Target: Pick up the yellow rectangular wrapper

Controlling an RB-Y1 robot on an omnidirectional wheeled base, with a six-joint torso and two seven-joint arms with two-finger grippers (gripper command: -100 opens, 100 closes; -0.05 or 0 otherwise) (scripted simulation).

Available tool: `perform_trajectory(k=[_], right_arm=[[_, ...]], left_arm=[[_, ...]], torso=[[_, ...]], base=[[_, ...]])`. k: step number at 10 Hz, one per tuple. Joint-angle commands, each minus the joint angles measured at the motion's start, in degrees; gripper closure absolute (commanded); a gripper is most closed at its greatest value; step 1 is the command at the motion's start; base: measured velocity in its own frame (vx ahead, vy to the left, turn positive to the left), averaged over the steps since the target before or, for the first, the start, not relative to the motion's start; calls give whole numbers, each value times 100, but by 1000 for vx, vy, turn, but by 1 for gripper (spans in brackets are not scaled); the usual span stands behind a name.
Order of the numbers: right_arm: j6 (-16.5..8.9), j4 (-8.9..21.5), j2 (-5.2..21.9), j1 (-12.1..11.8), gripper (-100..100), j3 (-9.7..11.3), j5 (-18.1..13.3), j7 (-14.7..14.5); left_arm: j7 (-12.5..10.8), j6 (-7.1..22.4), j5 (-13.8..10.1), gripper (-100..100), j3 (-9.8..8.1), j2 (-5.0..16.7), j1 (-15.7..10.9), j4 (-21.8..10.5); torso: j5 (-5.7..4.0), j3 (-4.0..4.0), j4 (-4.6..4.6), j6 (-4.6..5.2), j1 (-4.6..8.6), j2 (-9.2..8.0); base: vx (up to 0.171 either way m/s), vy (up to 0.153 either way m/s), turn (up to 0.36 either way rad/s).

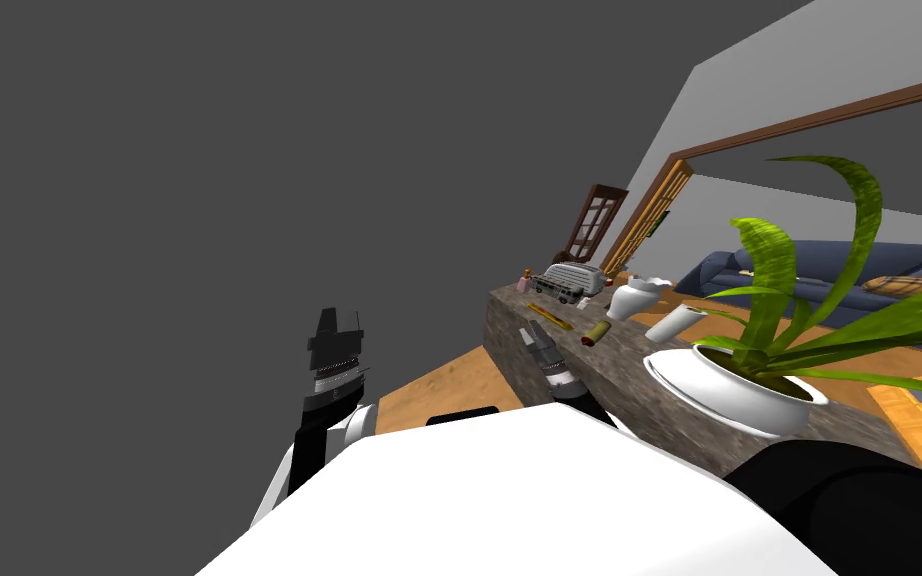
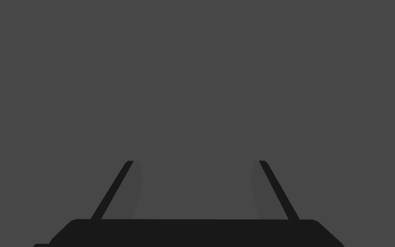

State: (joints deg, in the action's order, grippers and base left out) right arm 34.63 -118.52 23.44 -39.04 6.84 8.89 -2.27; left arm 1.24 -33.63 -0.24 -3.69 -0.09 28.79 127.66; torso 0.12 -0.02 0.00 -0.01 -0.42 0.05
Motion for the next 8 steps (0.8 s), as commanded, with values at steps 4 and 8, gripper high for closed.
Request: perform_trajectory(k=[4,8], right_arm=[[36,454,667,-226,-100,162,17,-93],[68,930,1303,-457,-100,299,-4,-174]], left_arm=[[0,0,0,0,0,0,0,0],[0,0,0,0,0,0,0,0]], torso=[[0,1,0,0,-5,-1],[-1,-1,0,-1,-2,2]], base=[[3,121,14],[11,110,25]])
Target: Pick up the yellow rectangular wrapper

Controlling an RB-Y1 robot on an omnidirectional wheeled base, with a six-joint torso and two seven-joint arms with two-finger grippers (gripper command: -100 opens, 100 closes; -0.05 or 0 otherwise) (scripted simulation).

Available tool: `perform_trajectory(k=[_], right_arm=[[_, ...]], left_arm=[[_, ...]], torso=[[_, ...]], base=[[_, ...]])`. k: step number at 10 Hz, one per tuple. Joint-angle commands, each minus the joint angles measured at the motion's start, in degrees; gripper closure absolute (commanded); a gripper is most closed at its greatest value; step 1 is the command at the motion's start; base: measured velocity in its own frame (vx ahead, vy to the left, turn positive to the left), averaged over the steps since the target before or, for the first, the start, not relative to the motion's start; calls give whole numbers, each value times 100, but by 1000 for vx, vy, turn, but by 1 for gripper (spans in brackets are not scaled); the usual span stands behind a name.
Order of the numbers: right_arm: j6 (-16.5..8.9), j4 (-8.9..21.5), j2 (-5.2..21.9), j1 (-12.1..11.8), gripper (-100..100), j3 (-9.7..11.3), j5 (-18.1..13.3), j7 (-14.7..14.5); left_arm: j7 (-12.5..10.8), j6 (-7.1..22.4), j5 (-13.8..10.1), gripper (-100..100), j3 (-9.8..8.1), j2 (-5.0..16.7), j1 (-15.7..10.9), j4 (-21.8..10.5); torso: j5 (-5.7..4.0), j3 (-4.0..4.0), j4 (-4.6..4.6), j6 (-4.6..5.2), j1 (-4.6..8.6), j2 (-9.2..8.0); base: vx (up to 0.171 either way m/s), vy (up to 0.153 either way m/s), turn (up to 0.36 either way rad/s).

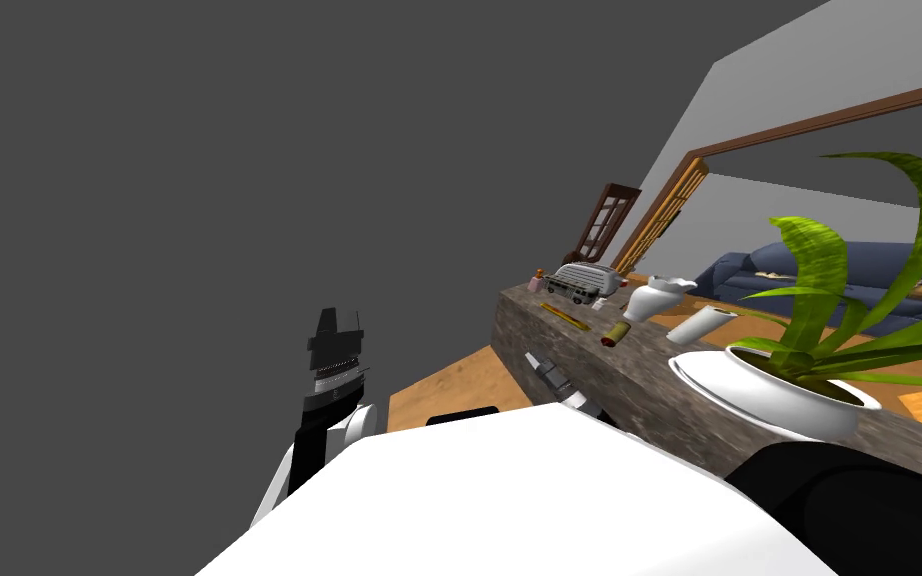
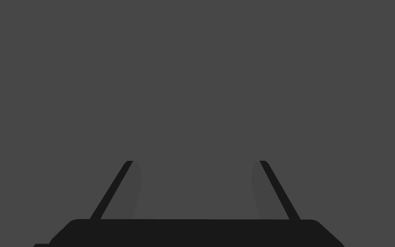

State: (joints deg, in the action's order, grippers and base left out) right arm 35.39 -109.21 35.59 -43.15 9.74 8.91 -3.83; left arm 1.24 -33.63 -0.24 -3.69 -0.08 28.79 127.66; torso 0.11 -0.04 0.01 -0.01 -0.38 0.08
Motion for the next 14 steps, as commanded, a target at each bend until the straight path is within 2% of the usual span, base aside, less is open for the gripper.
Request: perform_trajectory(k=[1,2,3,4,5,6,7,9,10,11,14], right_arm=[[5,257,286,-160,-100,70,-26,-56],[5,257,427,-160,-100,70,-26,-56],[17,526,600,-273,-100,126,-53,-92],[17,526,764,-273,-100,126,-53,-92],[27,708,946,-383,-100,178,-87,-127],[27,802,1128,-383,-100,178,-87,-127],[35,1032,1276,-489,-100,226,-128,-159],[35,1083,1505,-489,-100,226,-128,-159],[43,1363,1714,-592,-100,272,-175,-189],[43,1367,1876,-592,-100,272,-175,-189],[58,1819,2391,-786,-100,361,-289,-240]], left_arm=[[0,0,0,0,0,0,0,0],[0,0,0,0,0,0,0,0],[0,0,0,0,0,0,0,0],[0,0,0,0,0,0,0,0],[0,0,0,0,0,0,0,0],[0,0,0,0,0,0,0,0],[0,0,0,0,0,0,0,0],[0,0,0,0,-1,1,0,0],[0,0,0,0,-1,1,0,0],[0,0,0,0,-1,1,0,0],[0,0,0,0,-1,1,1,0]], torso=[[0,0,0,0,0,0],[-1,-1,1,0,0,2],[-2,-3,1,0,10,5],[-3,-4,2,-1,9,7],[-2,-3,1,0,7,5],[-2,-6,2,-1,3,11],[-2,-6,3,0,12,11],[-4,-7,2,-1,20,12],[-7,-4,1,0,31,6],[-7,-5,2,-1,29,10],[-5,-13,5,-1,23,21]], base=[[19,104,42],[26,76,20],[33,84,58],[24,91,28],[47,106,69],[42,70,20],[45,68,73],[30,38,14],[40,36,93],[49,44,39],[72,48,72]])
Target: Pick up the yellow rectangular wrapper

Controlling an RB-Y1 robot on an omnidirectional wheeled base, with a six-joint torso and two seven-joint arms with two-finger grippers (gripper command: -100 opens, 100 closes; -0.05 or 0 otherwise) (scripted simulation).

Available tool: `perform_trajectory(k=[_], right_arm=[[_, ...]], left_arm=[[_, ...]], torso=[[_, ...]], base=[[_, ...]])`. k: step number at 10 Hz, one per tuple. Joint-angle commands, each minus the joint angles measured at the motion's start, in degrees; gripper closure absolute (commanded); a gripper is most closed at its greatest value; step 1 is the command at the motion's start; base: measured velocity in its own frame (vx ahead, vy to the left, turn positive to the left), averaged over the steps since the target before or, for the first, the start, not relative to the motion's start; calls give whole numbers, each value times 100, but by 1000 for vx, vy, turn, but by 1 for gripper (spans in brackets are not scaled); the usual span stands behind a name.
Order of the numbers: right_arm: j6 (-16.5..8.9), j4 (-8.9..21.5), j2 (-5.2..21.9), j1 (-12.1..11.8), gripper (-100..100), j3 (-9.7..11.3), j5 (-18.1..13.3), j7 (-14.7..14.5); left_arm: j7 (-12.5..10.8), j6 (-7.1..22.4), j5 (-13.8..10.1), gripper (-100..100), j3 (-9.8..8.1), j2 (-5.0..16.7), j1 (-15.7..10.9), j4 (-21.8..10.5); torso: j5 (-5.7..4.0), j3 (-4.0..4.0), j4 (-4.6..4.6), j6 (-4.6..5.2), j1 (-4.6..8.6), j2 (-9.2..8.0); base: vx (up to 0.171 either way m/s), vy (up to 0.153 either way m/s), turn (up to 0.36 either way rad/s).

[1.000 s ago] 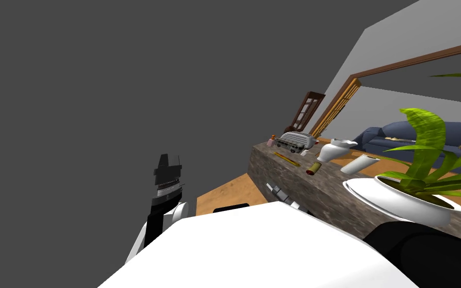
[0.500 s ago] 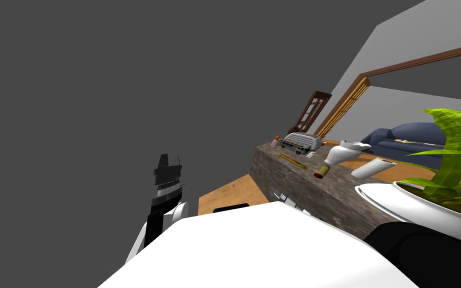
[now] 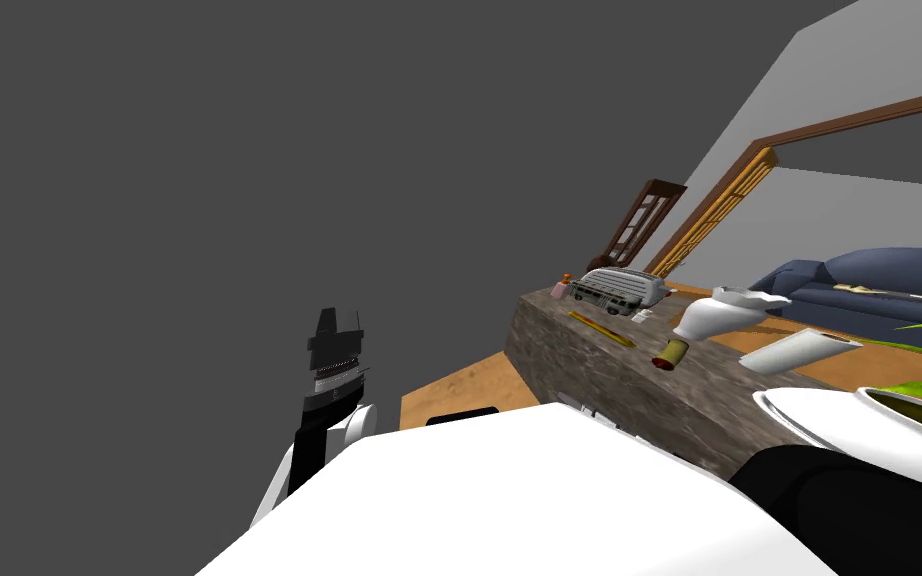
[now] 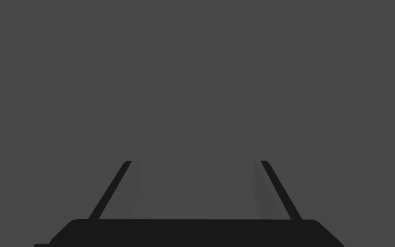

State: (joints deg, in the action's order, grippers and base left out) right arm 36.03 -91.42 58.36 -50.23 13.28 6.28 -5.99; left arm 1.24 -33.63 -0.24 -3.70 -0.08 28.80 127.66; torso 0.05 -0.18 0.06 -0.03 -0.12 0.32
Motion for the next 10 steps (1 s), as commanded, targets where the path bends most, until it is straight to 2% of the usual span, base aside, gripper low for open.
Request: perform_trajectory(k=[1,2,3,4,5,6,7,9,10], right_arm=[[-5,145,286,-78,-100,7,-26,-25],[3,375,475,-168,-100,53,-94,-46],[3,412,664,-168,-100,53,-94,-46],[3,412,710,-168,-100,53,-94,-46],[12,670,939,-252,-100,100,-169,-63],[12,670,1069,-252,-100,100,-169,-63],[21,914,1230,-331,-100,148,-251,-78],[21,919,1418,-331,-100,148,-251,-78],[29,1157,1654,-405,-100,198,-340,-88]], left_arm=[[0,0,0,0,0,0,0,0],[0,0,0,0,0,0,0,0],[0,0,0,0,0,0,0,0],[0,0,0,0,0,0,0,0],[0,0,0,0,-1,0,0,0],[0,0,0,0,0,0,0,0],[0,0,0,0,-1,0,0,0],[0,0,0,0,-1,0,0,0],[0,0,0,0,-1,0,0,0]], torso=[[0,0,0,0,0,0],[0,2,-1,0,3,-4],[-1,2,-1,-1,4,-3],[-2,1,-1,0,8,-2],[-3,6,-2,1,9,-11],[-2,4,-2,-1,5,-7],[-2,3,-2,0,9,-6],[-4,-3,1,-1,15,5],[-4,4,-2,1,12,-8]], base=[[60,28,43],[66,29,101],[69,18,48],[36,11,-4],[60,30,96],[61,12,61],[88,-4,118],[62,1,24],[57,12,102]])
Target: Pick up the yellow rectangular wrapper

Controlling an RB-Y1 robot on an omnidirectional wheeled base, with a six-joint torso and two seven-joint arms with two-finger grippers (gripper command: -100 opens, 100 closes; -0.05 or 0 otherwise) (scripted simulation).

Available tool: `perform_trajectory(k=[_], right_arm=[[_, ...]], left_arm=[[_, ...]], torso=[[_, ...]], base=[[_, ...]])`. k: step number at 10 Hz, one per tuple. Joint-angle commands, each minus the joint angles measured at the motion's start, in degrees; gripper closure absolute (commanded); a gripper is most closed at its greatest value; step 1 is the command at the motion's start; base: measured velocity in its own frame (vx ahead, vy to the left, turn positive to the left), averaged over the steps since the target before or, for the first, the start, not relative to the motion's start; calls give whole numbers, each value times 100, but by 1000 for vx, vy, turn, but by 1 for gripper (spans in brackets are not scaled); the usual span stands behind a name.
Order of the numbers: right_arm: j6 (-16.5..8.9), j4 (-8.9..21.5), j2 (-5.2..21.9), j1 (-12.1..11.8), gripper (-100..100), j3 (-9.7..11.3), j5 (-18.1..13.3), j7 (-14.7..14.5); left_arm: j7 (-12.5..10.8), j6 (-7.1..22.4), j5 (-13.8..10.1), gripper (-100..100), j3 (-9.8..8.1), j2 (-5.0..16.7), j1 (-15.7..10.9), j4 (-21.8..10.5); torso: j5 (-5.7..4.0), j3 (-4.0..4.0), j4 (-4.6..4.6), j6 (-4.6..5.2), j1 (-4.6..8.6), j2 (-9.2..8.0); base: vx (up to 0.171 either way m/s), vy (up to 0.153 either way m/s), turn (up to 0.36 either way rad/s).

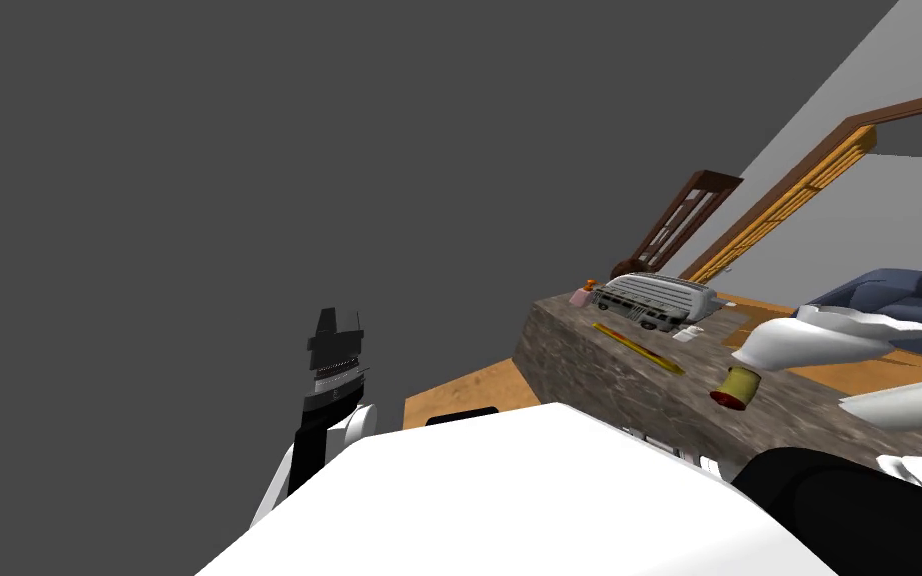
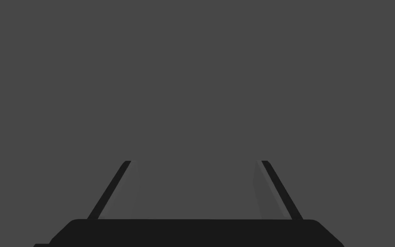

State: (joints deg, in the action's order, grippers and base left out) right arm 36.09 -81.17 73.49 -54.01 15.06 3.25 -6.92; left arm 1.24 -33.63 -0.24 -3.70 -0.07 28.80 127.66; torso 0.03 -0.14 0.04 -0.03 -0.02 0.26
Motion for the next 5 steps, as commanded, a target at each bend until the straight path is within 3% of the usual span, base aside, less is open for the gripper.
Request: perform_trajectory(k=[1,2,5], right_arm=[[22,132,240,-26,-100,21,-38,5],[29,359,424,-95,-100,74,-133,-2],[33,573,852,-158,-100,129,-235,-4]], left_arm=[[0,0,0,0,0,0,0,0],[0,0,0,0,0,0,0,0],[0,0,0,0,-1,1,1,0]], torso=[[0,0,0,0,0,0],[-1,-2,1,1,4,2],[-5,-10,4,-1,19,16]], base=[[66,-2,63],[97,-24,112],[87,-40,83]])
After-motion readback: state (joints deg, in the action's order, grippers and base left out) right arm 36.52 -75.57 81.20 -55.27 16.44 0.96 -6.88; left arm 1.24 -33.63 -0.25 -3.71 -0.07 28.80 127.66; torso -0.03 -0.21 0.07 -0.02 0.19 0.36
